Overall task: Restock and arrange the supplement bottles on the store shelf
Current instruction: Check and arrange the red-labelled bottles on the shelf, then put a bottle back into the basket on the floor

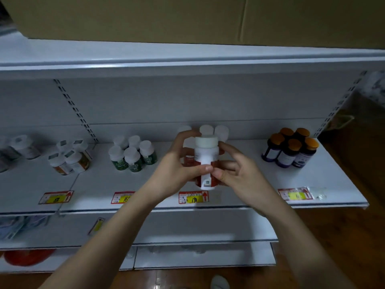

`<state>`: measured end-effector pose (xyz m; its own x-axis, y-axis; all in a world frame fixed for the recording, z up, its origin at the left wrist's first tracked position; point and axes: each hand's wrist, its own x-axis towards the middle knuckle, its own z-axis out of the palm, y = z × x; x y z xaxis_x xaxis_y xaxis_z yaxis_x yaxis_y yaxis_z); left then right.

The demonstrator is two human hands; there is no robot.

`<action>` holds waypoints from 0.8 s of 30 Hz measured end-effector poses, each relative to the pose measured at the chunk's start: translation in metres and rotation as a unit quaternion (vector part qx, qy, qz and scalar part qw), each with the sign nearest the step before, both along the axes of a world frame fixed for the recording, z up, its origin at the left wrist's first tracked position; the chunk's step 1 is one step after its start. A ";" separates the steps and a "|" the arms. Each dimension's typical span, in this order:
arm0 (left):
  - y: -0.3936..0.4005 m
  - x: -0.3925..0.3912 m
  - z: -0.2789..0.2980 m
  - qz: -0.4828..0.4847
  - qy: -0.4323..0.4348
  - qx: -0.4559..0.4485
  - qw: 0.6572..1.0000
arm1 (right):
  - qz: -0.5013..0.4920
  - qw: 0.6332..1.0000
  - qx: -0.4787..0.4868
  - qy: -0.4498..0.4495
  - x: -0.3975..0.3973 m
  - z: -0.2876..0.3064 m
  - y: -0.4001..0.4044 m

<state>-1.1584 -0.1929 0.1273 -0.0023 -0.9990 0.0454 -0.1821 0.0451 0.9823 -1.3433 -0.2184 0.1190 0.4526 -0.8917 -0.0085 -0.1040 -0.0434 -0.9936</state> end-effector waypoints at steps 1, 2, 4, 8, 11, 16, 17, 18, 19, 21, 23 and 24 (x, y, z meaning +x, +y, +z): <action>0.000 0.000 -0.004 -0.010 0.004 -0.006 1.000 | -0.009 1.000 -0.010 0.015 -0.001 -0.002 0.004; -0.001 -0.002 -0.008 -0.021 0.004 -0.014 1.000 | -0.020 0.999 -0.014 0.028 -0.003 -0.004 0.007; -0.005 -0.010 -0.014 -0.052 0.002 -0.022 0.998 | -0.051 0.997 -0.012 0.050 -0.012 -0.009 0.014; -0.013 -0.042 -0.026 -0.140 0.004 -0.019 0.990 | -0.146 0.979 -0.024 0.143 -0.048 -0.023 0.037; -0.013 -0.079 -0.033 -0.225 -0.009 0.011 0.974 | -0.248 0.945 -0.036 0.209 -0.081 -0.026 0.068; -0.001 -0.162 -0.036 -0.339 -0.046 0.003 0.940 | -0.401 0.845 -0.049 0.350 -0.148 -0.034 0.127; 0.005 -0.182 -0.037 -0.362 -0.054 -0.009 0.931 | -0.421 0.824 -0.033 0.379 -0.162 -0.036 0.140; 0.013 -0.203 -0.038 -0.385 -0.061 -0.018 0.921 | -0.438 0.802 -0.014 0.406 -0.177 -0.039 0.155; 0.023 -0.224 -0.038 -0.408 -0.067 -0.022 0.910 | -0.455 0.780 0.010 0.429 -0.191 -0.041 0.169; 0.045 -0.265 -0.039 -0.454 -0.072 -0.029 0.887 | -0.489 0.742 0.064 0.454 -0.221 -0.046 0.200; 0.072 -0.306 -0.040 -0.500 -0.073 -0.039 0.862 | -0.510 0.714 0.113 0.465 -0.250 -0.049 0.233; 0.087 -0.327 -0.043 -0.521 -0.075 -0.039 0.849 | -0.518 0.707 0.140 0.461 -0.265 -0.051 0.251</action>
<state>-1.4850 -0.1060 0.0844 -0.8949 -0.4451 0.0319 -0.1265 0.3215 0.9384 -1.6084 0.0323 0.0681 -0.7546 -0.6460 -0.1151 -0.5452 0.7149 -0.4378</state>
